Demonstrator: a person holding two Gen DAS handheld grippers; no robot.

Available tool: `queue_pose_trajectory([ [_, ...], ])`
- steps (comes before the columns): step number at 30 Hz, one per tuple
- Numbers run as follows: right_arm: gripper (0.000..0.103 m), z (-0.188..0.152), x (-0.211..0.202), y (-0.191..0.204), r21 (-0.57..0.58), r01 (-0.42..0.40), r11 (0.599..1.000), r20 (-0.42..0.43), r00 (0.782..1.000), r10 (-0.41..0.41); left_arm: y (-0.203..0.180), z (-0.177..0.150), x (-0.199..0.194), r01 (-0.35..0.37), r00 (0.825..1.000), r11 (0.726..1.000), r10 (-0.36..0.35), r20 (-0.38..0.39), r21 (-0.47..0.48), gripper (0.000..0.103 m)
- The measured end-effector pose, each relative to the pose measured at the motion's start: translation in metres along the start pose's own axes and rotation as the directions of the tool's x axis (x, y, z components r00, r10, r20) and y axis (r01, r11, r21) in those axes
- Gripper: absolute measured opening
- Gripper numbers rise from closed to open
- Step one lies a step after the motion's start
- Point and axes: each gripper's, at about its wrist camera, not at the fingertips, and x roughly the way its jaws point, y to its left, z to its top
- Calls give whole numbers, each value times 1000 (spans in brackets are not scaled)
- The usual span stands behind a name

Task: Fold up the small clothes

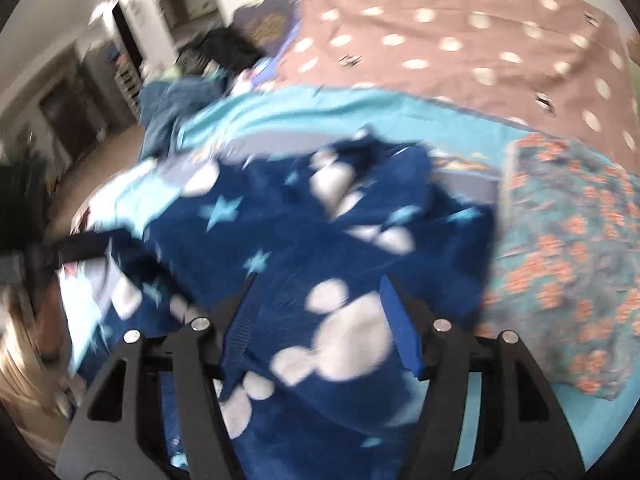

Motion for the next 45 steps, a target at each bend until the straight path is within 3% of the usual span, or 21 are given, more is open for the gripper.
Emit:
queue_pose_trajectory([
  [4,67,-27,35,-2,3,57,998,-96,994,-57,39,-6,19,-30,997,999,27,-70,-36,68],
  [5,68,-32,38,-5,3,59,998,-102,993,-58,47,-8,19,-58,996,997,54,-74,-43,63],
  [6,68,-39,37,-10,15,42,999,-92,995,-41,57,-12,17,-89,994,995,85,-64,-50,52],
  [7,68,-41,33,-15,42,29,999,-82,996,-26,65,-13,13,-100,994,993,97,-57,-61,48],
  [9,68,-42,27,-20,64,47,997,-86,995,-41,73,-13,-3,-122,992,988,119,-32,-95,47],
  [11,70,-41,20,-17,53,78,996,-90,993,-73,70,-14,-24,-189,982,978,190,3,-86,48],
  [14,78,-35,12,-7,31,119,992,-65,991,-117,52,-20,-49,-183,982,983,183,50,4,54],
  [16,79,-33,6,4,26,94,995,-36,995,-93,29,-33,-57,-156,988,979,152,37,128,54],
  [19,79,-33,1,18,0,53,999,-20,998,-53,-2,-59,-45,-121,989,940,141,-41,319,55],
  [22,79,-33,12,28,-47,82,996,-38,996,-83,-6,-65,-12,-173,976,916,209,-63,361,55],
  [23,79,-33,16,27,-45,86,995,-47,995,-88,0,-64,-1,-188,972,919,225,-70,347,55],
  [25,79,-34,21,20,-13,79,997,-58,995,-79,23,-55,18,-206,967,949,235,-101,241,55],
  [28,79,-38,27,4,51,53,997,-69,996,-50,68,-42,23,-177,982,984,175,-68,-25,51],
  [31,79,-43,29,-1,42,71,997,-62,996,-68,74,-45,14,-190,982,977,187,-33,-96,42],
  [33,80,-46,34,0,24,93,995,-65,994,-91,74,-52,10,-254,967,960,253,-19,-120,25],
  [34,80,-47,36,4,2,113,994,-61,992,-113,76,-55,7,-281,959,950,282,-14,-136,24],
  [38,80,-50,37,4,-14,126,992,-54,990,-127,93,-59,-3,-203,979,943,205,-20,-263,24],
  [42,80,-50,20,-2,21,125,992,-59,991,-124,90,-65,-21,-198,980,942,190,-53,-269,25],
  [44,82,-53,-5,-2,39,142,989,-28,990,-141,85,-71,-46,-226,974,942,219,-56,-247,34],
  [45,83,-58,-22,-2,48,153,987,-4,988,-153,85,-75,-54,-244,970,941,237,-57,-236,54],
])
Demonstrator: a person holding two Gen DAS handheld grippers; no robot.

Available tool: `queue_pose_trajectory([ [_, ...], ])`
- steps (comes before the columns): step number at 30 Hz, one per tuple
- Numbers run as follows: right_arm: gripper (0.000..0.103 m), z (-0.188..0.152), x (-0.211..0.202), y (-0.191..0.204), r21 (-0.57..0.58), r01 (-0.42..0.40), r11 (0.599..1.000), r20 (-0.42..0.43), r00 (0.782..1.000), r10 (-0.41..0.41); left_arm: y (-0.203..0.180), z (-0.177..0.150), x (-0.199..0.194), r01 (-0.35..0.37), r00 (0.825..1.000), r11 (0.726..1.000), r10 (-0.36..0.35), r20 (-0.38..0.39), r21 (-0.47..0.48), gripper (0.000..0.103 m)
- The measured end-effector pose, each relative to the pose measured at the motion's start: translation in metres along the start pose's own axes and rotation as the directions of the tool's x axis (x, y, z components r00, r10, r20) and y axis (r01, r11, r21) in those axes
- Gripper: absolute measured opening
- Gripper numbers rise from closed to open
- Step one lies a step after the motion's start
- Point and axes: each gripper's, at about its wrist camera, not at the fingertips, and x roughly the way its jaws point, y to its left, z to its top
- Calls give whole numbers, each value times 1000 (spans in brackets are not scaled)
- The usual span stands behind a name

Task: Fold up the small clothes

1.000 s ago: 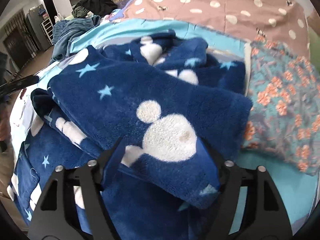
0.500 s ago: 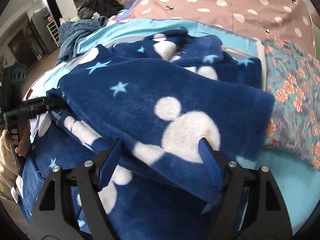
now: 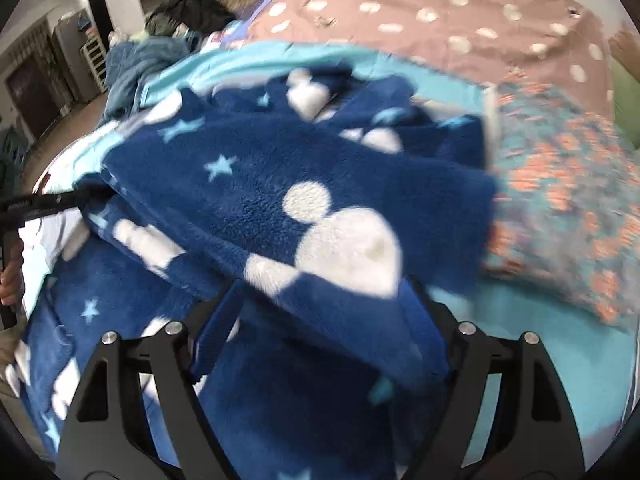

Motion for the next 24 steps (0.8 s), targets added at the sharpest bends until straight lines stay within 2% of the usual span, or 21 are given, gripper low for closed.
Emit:
queue_pose_trajectory([
  [1,84,-8,-21,-4,19,3,1000,20,1000,-3,5,-7,-16,-25,1000,1000,25,17,6,63],
  [2,89,-16,-36,-9,40,-4,999,29,1000,3,10,-16,-30,-37,998,999,37,42,10,66],
  [3,92,-30,-57,-15,72,-20,997,32,999,17,17,-27,-46,-45,998,999,44,52,17,66],
  [6,93,-72,-91,-27,156,-76,985,18,997,74,33,-62,-78,-38,999,999,38,15,15,66],
  [8,93,-111,-108,-33,244,-160,957,-2,986,165,42,-87,-90,2,999,1000,-2,-35,-8,67],
  [11,93,-167,-124,-34,369,-290,883,-4,950,314,53,-128,-98,111,985,992,-119,-128,-63,67],
  [13,93,-204,-128,-29,442,-331,834,-12,927,375,56,-154,-101,152,972,985,-164,-168,-83,67],
  [15,93,-228,-130,-28,489,-354,797,-10,912,410,55,-175,-101,182,960,980,-196,-201,-86,67],
  [18,93,-261,-123,-25,595,-435,676,25,851,525,49,-193,-93,256,930,962,-273,-248,-98,68],
  [19,93,-266,-120,-23,608,-446,657,26,838,545,48,-197,-91,263,926,959,-280,-253,-101,69],
  [20,93,-270,-116,-20,616,-454,643,19,825,564,46,-198,-92,263,928,960,-279,-248,-96,72],
  [22,93,-271,-115,-13,605,-452,656,5,825,564,44,-194,-89,285,917,952,-304,-257,-109,78],
  [23,94,-270,-116,-11,604,-449,658,2,827,563,45,-193,-87,294,911,946,-320,-259,-136,80],
  [24,94,-269,-117,-11,613,-454,647,7,822,570,45,-191,-84,318,896,932,-355,-266,-175,80],
])
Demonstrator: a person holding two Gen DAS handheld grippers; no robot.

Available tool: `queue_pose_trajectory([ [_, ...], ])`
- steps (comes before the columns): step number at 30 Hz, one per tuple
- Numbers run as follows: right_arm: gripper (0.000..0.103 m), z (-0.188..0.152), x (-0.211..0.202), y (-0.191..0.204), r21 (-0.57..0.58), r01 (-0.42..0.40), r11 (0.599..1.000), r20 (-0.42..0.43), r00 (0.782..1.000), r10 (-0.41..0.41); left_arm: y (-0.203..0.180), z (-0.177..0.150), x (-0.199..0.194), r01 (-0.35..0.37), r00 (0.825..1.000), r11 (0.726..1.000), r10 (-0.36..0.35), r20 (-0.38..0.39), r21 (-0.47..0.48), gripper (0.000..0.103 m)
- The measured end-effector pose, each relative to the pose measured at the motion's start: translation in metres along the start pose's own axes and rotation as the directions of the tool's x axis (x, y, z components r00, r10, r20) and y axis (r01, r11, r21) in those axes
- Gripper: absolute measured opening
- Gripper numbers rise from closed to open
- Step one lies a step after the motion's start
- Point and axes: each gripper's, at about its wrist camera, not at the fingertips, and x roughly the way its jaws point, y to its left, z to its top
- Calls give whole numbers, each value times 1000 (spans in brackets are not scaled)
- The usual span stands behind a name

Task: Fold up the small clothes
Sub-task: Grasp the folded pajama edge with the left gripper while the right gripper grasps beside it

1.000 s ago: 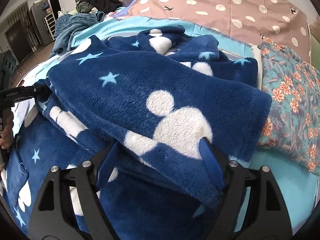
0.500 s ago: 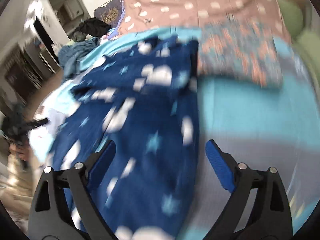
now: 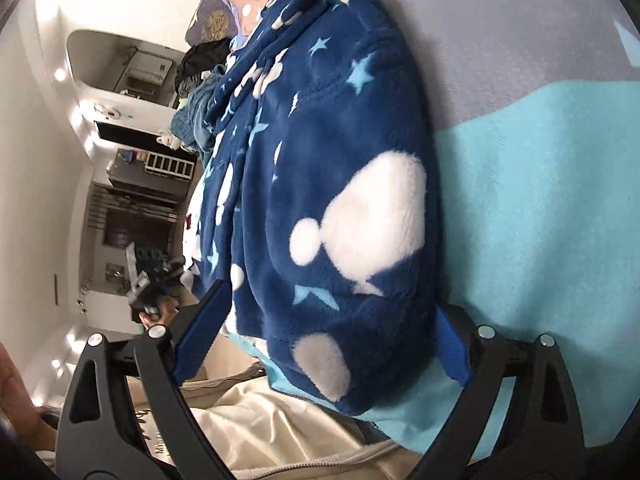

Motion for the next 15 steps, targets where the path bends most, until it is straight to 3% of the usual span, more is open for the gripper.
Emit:
queue_pose_trajectory([
  [3,94,0,6,2,51,-98,994,-33,994,100,-8,3,8,98,993,995,-99,-61,-11,79],
  [5,93,-5,17,5,49,-76,996,-77,994,79,-12,-2,20,138,985,990,-138,-104,-11,79],
  [8,87,-8,20,10,42,-37,998,-68,997,40,-10,-8,23,138,988,990,-140,-71,-29,75],
  [10,73,-6,18,5,69,-29,997,-54,998,33,-1,-9,18,152,986,985,-156,-51,-77,62],
  [12,52,-6,15,-4,98,-19,995,-49,999,23,12,-11,17,158,985,978,-165,-42,-135,41],
  [15,39,-6,12,-7,72,6,997,-51,999,-3,22,-11,15,169,984,972,-177,-35,-165,27],
])
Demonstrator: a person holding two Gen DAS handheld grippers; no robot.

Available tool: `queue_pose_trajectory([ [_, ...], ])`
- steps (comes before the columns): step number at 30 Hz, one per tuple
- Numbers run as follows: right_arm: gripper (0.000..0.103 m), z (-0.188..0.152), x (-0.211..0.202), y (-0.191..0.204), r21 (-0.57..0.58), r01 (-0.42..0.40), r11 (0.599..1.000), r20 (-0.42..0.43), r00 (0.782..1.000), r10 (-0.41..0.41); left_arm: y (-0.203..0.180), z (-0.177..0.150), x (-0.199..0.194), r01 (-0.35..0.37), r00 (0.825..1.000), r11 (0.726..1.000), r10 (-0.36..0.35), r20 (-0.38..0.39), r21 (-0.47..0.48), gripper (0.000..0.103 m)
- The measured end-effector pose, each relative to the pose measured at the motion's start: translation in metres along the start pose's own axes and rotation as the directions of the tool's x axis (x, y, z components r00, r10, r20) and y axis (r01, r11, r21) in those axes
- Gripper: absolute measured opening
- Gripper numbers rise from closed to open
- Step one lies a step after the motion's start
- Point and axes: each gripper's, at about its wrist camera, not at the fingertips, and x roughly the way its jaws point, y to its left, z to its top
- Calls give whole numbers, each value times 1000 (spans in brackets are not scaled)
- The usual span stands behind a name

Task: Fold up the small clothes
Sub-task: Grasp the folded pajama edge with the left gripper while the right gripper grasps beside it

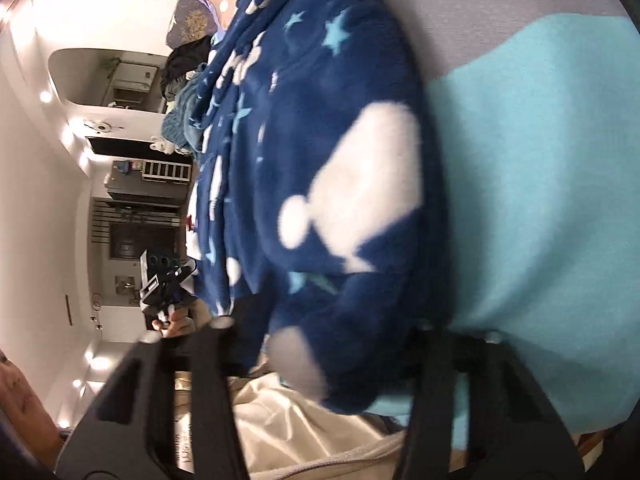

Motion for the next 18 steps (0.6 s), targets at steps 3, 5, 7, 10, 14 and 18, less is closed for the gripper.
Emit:
queue_pose_trajectory([
  [3,28,-4,0,5,-50,50,997,14,999,-50,1,0,-1,4,999,1000,-4,32,-2,16],
  [5,20,-5,-3,7,-55,52,997,24,998,-51,-3,0,-1,1,999,1000,-1,51,6,14],
  [7,17,-5,-11,6,-56,18,998,45,999,-15,-15,-1,-2,-48,997,998,45,59,47,12],
  [10,15,0,-20,17,-81,-40,996,68,997,46,-29,2,-5,-15,996,998,10,85,64,12],
  [14,15,14,-28,42,-137,-83,987,98,991,97,-53,8,-9,32,989,994,-47,141,105,12],
  [18,15,38,-35,76,-210,-117,971,112,984,142,-82,27,-17,84,975,984,-114,191,156,11],
])
